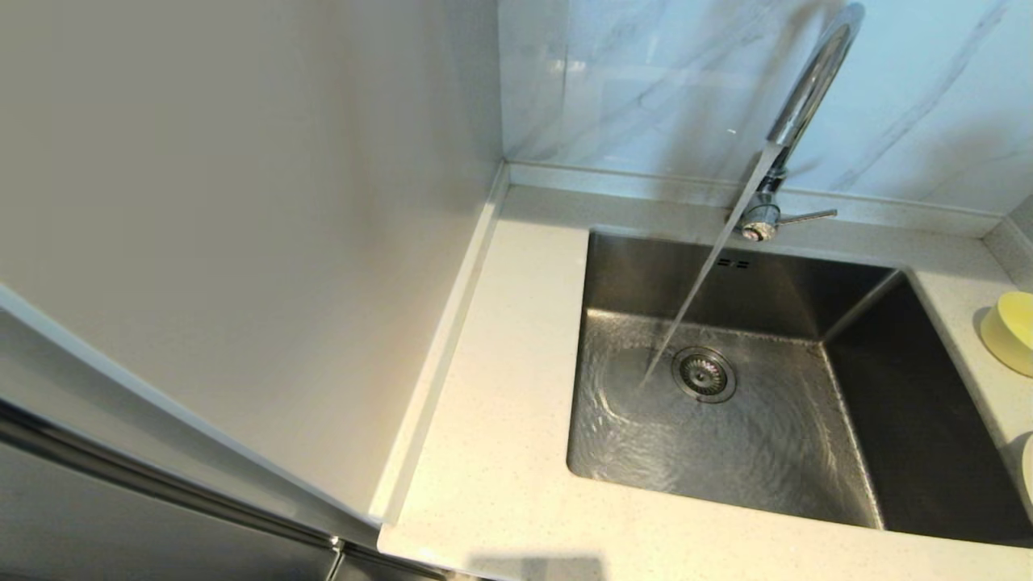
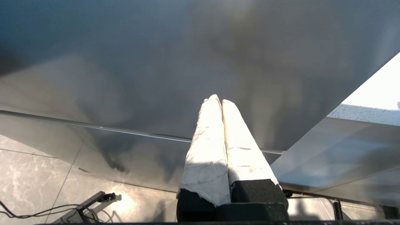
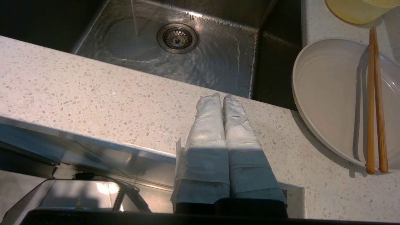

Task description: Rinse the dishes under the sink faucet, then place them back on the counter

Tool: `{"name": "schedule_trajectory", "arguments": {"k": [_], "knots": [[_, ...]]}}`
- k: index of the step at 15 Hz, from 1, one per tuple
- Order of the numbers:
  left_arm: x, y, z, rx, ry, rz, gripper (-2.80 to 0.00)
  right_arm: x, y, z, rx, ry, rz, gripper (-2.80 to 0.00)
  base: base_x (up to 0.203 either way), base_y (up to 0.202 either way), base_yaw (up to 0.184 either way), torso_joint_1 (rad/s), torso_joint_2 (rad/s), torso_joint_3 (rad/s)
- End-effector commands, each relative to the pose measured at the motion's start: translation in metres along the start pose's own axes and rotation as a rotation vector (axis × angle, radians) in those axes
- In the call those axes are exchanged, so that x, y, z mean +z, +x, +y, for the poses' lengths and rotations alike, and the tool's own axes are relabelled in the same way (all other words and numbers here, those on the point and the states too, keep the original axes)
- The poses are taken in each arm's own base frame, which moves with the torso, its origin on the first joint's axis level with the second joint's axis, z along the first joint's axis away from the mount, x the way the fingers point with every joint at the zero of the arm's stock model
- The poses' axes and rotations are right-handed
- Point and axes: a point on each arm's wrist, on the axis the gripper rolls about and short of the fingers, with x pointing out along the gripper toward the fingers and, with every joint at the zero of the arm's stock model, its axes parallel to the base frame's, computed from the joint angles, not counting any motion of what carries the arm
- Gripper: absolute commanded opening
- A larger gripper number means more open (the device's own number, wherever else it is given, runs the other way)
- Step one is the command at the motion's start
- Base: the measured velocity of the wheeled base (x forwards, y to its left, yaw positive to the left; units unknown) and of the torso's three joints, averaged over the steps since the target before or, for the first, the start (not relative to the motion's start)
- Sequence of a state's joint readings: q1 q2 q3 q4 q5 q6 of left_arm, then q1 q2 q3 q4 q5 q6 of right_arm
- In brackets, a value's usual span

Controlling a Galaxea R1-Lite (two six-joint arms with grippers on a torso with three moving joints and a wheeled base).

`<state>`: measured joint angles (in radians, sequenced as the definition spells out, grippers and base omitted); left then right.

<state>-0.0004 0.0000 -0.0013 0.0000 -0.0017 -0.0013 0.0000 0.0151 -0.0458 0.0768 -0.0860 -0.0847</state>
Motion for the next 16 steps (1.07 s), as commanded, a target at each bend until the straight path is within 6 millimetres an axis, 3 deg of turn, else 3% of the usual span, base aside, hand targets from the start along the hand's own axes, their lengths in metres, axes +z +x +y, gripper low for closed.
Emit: {"name": "schedule_trajectory", "arguments": {"k": [1,4,10,16], "knots": [[0.0,0.0,0.0,0.001,0.0,0.0,-2.8,-0.001,-0.001,0.0,-0.001,0.001,-0.012,-2.8,0.0,0.0,0.0,0.0,0.0,0.0],[0.0,0.0,0.0,0.001,0.0,0.0,-2.8,0.005,-0.001,0.0,-0.002,-0.022,-0.076,-2.8,0.0,0.0,0.0,0.0,0.0,0.0],[0.0,0.0,0.0,0.0,0.0,0.0,-2.8,-0.01,0.004,0.003,0.079,0.01,-0.019,-2.8,0.0,0.0,0.0,0.0,0.0,0.0],[0.0,0.0,0.0,0.001,0.0,0.0,-2.8,-0.01,0.004,0.002,0.049,0.141,-0.013,-2.8,0.0,0.0,0.0,0.0,0.0,0.0]]}}
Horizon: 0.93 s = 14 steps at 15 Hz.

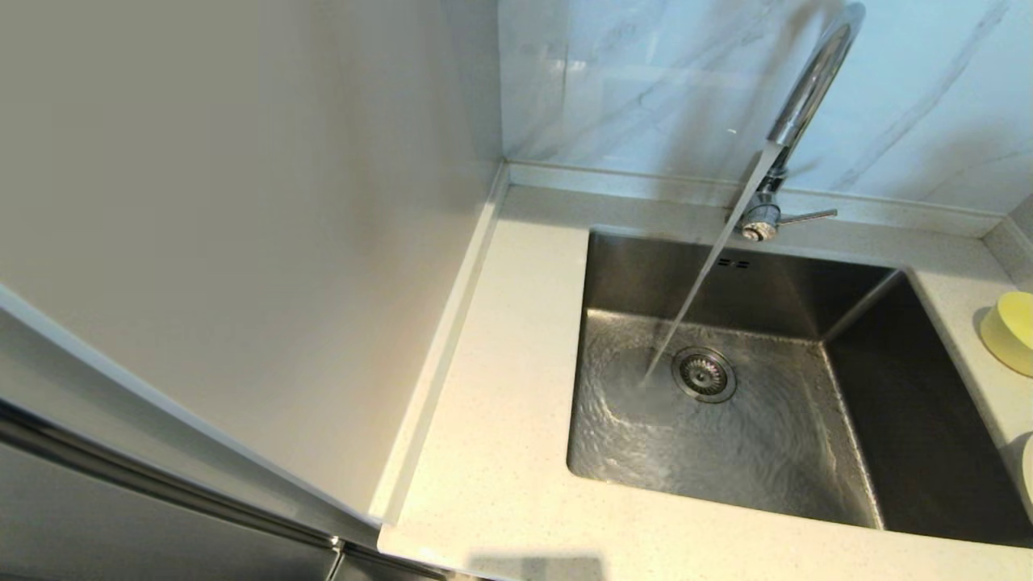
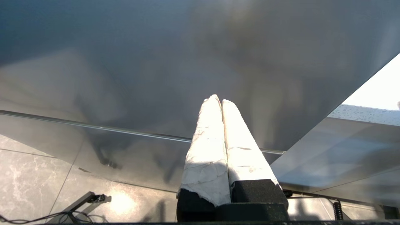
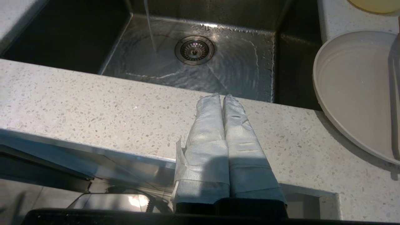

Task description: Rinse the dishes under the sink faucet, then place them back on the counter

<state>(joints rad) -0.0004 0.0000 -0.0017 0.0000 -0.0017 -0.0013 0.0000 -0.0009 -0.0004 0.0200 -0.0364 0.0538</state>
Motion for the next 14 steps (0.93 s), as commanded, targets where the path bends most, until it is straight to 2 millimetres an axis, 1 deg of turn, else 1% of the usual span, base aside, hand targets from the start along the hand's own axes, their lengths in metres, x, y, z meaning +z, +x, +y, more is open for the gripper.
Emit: {"name": "schedule_trajectory", "arguments": {"k": [1,14], "knots": [[0.0,0.0,0.0,0.001,0.0,0.0,-2.8,-0.0025,0.0008,-0.0001,-0.001,0.006,0.013,-2.8,0.0,0.0,0.0,0.0,0.0,0.0],[0.0,0.0,0.0,0.001,0.0,0.0,-2.8,-0.0027,0.0009,-0.0002,-0.004,0.013,0.013,-2.8,0.0,0.0,0.0,0.0,0.0,0.0]]}}
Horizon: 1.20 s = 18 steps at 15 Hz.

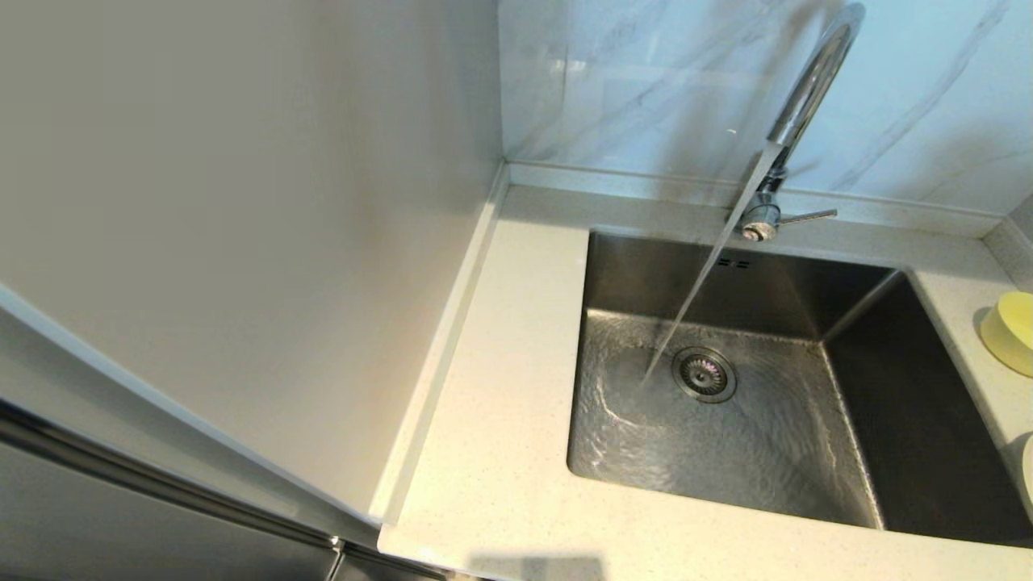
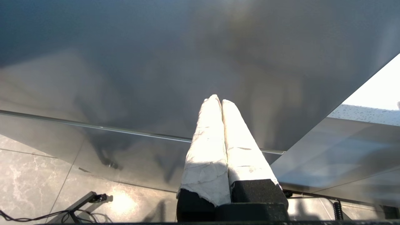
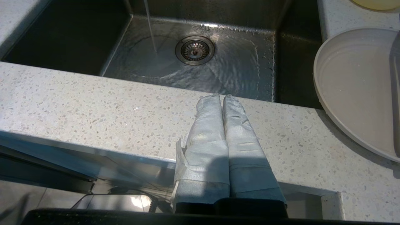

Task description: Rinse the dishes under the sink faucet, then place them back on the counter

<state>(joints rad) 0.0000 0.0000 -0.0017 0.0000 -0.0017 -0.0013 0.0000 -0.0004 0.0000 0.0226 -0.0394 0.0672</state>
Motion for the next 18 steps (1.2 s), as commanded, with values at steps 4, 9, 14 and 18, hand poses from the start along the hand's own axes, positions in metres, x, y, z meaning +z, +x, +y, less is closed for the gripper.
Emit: {"name": "schedule_trajectory", "arguments": {"k": [4,9,14,18], "knots": [[0.0,0.0,0.0,0.0,0.0,0.0,-2.8,-0.0025,0.0009,-0.0001,-0.001,0.0,0.012,-2.8,0.0,0.0,0.0,0.0,0.0,0.0],[0.0,0.0,0.0,0.0,0.0,0.0,-2.8,-0.0025,0.0009,-0.0001,-0.001,0.0,0.012,-2.8,0.0,0.0,0.0,0.0,0.0,0.0],[-0.0004,0.0001,0.0,-0.001,0.0,0.002,-2.8,-0.0024,0.0009,-0.0001,-0.001,0.0,0.01,-2.8,0.0,0.0,0.0,0.0,0.0,0.0],[0.0,0.0,0.0,0.0,0.0,0.0,-2.8,-0.0025,0.0009,-0.0001,0.0,0.0,0.012,-2.8,0.0,0.0,0.0,0.0,0.0,0.0]]}}
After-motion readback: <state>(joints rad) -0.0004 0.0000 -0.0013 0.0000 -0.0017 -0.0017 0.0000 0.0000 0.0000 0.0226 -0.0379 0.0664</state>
